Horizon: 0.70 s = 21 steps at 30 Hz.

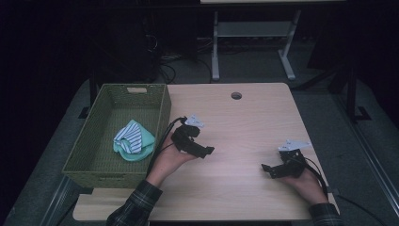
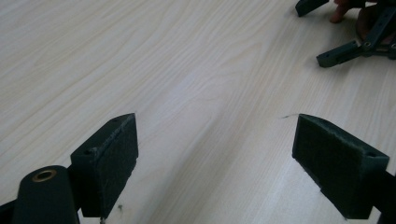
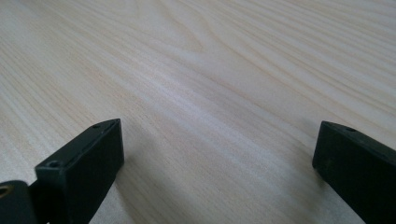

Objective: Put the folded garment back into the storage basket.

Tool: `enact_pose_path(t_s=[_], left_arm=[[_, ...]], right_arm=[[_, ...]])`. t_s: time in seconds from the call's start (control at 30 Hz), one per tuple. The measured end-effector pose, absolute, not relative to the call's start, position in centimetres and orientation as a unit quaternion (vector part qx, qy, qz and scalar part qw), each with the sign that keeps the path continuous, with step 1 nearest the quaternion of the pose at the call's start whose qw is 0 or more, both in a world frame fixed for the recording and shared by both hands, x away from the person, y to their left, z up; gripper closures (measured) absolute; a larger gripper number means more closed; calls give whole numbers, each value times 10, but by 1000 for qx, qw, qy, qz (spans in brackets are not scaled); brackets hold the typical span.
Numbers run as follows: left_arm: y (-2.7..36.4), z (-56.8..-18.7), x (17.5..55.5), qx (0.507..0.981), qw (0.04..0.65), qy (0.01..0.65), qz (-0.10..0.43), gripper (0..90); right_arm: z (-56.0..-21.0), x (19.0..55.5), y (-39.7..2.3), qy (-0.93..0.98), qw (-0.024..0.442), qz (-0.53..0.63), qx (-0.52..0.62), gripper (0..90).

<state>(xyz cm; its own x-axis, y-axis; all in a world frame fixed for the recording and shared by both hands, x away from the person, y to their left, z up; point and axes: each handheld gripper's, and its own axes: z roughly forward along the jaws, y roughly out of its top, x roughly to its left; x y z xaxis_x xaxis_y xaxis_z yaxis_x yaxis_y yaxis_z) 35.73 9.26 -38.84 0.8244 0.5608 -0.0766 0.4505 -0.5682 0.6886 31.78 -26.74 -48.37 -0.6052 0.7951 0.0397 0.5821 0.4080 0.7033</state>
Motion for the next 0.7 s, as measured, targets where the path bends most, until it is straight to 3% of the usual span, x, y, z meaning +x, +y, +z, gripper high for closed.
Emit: enact_pose_path(t_s=[0.7], left_arm=[[82,-443,353,886,356,284,87,138]], right_arm=[[-484,318,-267,825,153,349,417,17]])
